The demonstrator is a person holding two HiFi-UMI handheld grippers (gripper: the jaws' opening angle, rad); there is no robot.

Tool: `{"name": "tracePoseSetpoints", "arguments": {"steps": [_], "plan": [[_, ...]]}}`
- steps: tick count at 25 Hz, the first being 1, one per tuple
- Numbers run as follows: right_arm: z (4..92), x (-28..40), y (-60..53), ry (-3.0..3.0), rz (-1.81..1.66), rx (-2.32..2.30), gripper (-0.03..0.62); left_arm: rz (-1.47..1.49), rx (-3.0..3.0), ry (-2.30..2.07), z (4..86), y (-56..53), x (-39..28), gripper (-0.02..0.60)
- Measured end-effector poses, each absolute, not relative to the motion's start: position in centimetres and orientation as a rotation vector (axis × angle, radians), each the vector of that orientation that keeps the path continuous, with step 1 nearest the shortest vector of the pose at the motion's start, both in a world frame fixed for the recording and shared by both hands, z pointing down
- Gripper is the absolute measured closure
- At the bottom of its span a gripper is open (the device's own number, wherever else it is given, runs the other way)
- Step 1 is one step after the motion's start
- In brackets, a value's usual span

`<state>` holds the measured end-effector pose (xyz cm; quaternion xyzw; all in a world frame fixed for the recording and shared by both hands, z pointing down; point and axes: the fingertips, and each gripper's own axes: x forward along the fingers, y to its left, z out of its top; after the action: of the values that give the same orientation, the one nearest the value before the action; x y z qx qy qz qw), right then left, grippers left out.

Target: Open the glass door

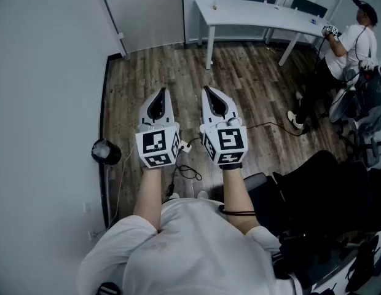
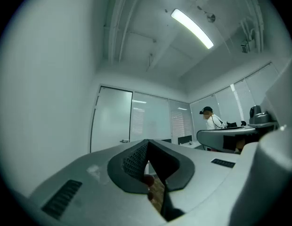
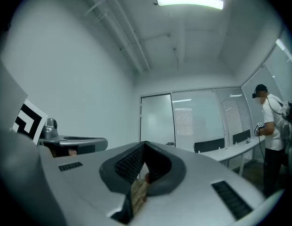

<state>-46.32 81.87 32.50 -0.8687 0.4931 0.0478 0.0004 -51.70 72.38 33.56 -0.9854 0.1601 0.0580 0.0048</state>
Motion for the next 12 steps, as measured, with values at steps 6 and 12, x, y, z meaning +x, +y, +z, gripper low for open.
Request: {"name": "tracePoseSetpoints", "arguments": {"steps": [6,12], "plan": [[35.0,-45.4,85.2,1.5,0.057,-2.668,0.599,0.134,-3.048,0.534,35.6,74.8,-52.2,0.592],[36.2,-44.2,84.0,1.517,0.006,-2.657,0.598,0.045,-3.062,0.566,37.5,73.9,-51.6,0.592]]}}
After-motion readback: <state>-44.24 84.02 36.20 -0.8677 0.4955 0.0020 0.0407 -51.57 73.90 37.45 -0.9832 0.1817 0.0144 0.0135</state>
